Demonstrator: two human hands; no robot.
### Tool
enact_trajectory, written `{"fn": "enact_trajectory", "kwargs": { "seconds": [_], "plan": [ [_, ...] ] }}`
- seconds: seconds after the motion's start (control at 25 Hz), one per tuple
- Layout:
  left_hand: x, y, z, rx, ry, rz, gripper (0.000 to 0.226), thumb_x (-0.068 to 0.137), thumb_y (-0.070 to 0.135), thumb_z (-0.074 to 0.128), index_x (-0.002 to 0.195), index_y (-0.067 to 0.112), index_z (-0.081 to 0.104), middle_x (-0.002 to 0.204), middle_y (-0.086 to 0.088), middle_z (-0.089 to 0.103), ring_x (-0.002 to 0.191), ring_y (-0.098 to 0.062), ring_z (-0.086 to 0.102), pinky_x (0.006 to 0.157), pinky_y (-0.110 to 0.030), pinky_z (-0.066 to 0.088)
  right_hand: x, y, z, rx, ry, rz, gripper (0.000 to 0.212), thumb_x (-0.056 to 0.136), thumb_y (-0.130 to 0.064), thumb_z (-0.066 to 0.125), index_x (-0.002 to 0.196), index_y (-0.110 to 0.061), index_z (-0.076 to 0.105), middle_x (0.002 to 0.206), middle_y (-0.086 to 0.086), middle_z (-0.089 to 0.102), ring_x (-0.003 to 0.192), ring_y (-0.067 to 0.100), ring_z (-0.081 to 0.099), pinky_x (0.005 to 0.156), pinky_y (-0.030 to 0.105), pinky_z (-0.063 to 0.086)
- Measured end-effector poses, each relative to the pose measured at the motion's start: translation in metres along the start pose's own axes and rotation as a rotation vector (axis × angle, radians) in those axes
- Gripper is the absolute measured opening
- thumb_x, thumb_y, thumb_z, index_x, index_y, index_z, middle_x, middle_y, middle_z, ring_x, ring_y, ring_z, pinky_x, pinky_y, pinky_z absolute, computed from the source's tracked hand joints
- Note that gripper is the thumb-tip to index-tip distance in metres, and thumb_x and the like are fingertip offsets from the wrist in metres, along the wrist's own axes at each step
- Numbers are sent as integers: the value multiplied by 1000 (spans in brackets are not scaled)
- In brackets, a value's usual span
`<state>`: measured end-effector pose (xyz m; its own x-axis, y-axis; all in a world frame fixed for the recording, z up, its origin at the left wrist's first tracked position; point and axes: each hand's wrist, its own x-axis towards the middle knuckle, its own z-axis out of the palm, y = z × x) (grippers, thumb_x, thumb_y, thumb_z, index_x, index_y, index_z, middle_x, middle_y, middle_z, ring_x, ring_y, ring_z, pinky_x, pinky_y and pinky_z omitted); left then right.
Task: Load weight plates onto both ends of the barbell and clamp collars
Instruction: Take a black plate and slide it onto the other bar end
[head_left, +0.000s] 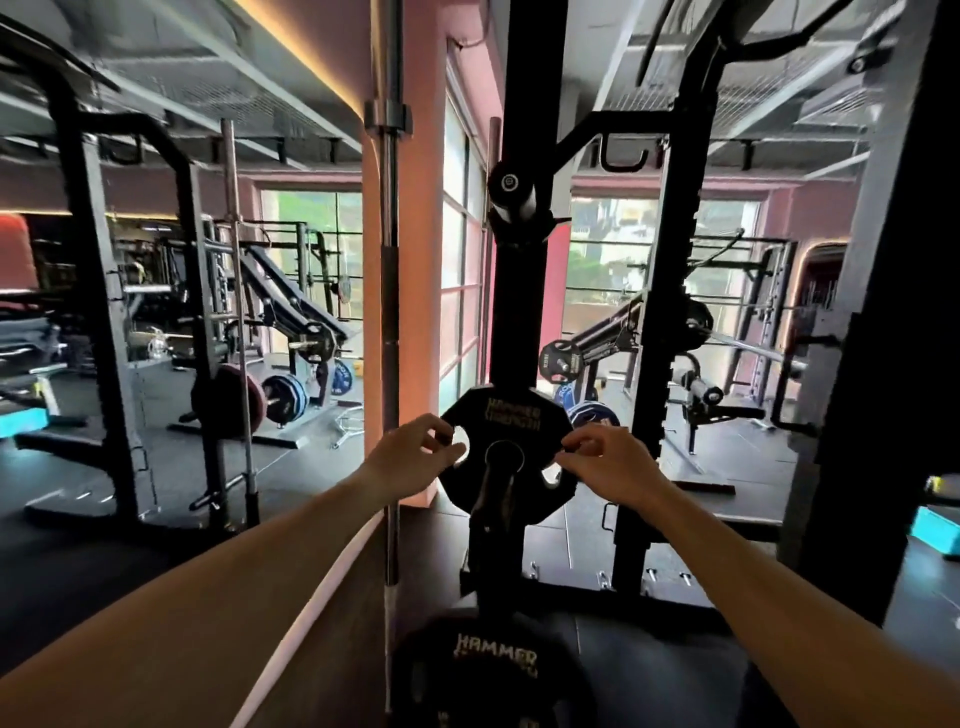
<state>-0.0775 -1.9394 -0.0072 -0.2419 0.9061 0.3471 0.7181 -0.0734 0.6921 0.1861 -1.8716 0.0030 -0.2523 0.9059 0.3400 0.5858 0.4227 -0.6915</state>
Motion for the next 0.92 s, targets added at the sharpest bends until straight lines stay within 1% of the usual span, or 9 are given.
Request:
{"fn": "enact_trajectory", "kwargs": {
  "seconds": [0.08, 0.2, 0.28, 0.4, 0.48, 0.56, 0.64, 0.76, 0.92],
  "plan": [
    [33, -12, 17, -44, 29, -9, 38, 86, 50, 70, 119, 35, 60, 111, 8, 66, 93, -12, 62, 81, -27, 48, 33, 18, 8, 20, 49, 6, 30, 83, -39, 78, 108, -26, 68, 89, -9, 67, 85, 10, 65, 69, 20, 43],
    [83, -25, 40, -80, 68, -25, 68, 80, 69, 63, 137, 33, 51, 129, 2, 57, 117, -19, 56, 104, -39, 45, 78, 42, 21, 68, 19, 16, 39, 80, -55, 76, 107, -37, 55, 89, -23, 59, 77, -10, 55, 61, 10, 36],
    [108, -32, 53, -131, 59, -70, 75, 79, 79, 48, 138, 33, 49, 135, -2, 58, 122, -23, 56, 103, -38, 42, 97, 53, 30, 125, -21, 37, 45, 74, -70, 71, 104, -42, 52, 92, -25, 59, 80, -13, 54, 62, 10, 37],
    [139, -49, 74, 48, 37, -62, 56, 102, 56, 31, 148, 27, 41, 140, -11, 53, 131, -31, 49, 98, -33, 32, 117, 76, 49, 223, -47, 73, 59, 64, -87, 58, 93, -36, 62, 88, -12, 70, 81, 5, 68, 67, 25, 52],
    [147, -52, 77, 27, 44, -82, 57, 101, 60, 27, 137, 22, 49, 130, -10, 56, 121, -30, 53, 93, -35, 32, 121, 88, 62, 312, -69, 94, 73, 67, -85, 62, 97, -19, 67, 84, 4, 73, 87, 29, 72, 85, 48, 58],
    [146, -51, 74, -103, 87, -159, 65, 89, 80, 29, 105, 25, 59, 109, -3, 64, 100, -23, 59, 81, -34, 34, 122, 91, 68, 381, -60, 113, 85, 64, -88, 63, 96, -9, 65, 83, 16, 73, 87, 36, 72, 91, 55, 56],
    [137, -48, 69, -132, 120, -178, 71, 78, 90, 33, 86, 24, 60, 91, 3, 66, 83, -15, 61, 67, -29, 36, 120, 86, 68, 367, -40, 135, 88, 59, -93, 60, 93, -13, 67, 81, 13, 75, 81, 29, 74, 87, 49, 59],
    [114, -45, 59, -202, 140, -170, 86, 68, 95, 43, 69, 10, 60, 68, -1, 66, 64, -16, 61, 63, -29, 43, 100, 74, 67, 377, -11, 159, 89, 55, -95, 61, 90, -14, 69, 67, 6, 73, 64, 19, 73, 66, 31, 58],
    [67, -40, 49, -429, 150, -157, 77, 59, 92, 60, 55, 15, 53, 47, -3, 50, 41, -17, 49, 45, -30, 43, 46, 55, 68, 570, 20, 193, 77, 52, -83, 77, 79, -11, 72, 52, 0, 60, 48, 17, 58, 53, 31, 50]
  ]
}}
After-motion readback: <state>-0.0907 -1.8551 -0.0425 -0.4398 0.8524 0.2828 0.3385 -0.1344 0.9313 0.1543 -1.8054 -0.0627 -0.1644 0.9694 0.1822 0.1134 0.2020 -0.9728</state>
